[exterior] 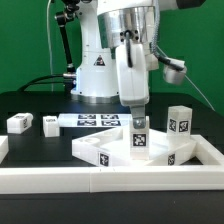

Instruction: Assemble square table

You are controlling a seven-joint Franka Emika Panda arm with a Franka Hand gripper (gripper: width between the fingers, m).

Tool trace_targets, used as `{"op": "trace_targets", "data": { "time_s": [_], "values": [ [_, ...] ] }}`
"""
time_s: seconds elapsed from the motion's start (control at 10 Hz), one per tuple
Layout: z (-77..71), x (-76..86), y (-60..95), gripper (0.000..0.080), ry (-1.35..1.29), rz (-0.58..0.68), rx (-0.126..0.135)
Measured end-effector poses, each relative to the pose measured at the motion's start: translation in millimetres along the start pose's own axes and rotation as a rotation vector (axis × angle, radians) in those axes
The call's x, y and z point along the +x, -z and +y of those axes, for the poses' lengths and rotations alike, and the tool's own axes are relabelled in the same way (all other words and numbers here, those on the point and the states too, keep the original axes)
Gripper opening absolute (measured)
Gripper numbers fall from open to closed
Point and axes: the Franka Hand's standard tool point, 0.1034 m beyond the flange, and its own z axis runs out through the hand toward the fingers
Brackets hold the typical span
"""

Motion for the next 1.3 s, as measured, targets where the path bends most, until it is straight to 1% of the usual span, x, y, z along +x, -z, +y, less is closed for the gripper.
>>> {"op": "trace_targets", "data": {
  "time_s": [0.3,0.4,0.6,0.8,0.9,1.0,1.1,1.2,1.3],
  "values": [
    [0.4,-4.7,-0.7,0.029,-0.208,-0.024,0.004],
    [0.6,-5.9,-1.1,0.029,-0.237,-0.027,0.004],
    [-0.5,-9.7,-1.9,0.029,-0.342,-0.033,0.015],
    [-0.2,-11.1,-2.2,0.029,-0.375,-0.033,0.015],
    [-0.1,-11.3,-2.3,0.04,-0.365,-0.033,0.015],
    [0.1,-11.4,-2.4,0.0538,-0.343,-0.032,0.014],
    [0.1,-12.4,-2.2,0.0614,-0.234,-0.031,0.01],
    [1.8,-13.3,-2.4,0.0614,-0.196,-0.035,-0.005],
    [1.6,-14.1,-2.1,0.0643,-0.082,-0.038,-0.011]
  ]
}}
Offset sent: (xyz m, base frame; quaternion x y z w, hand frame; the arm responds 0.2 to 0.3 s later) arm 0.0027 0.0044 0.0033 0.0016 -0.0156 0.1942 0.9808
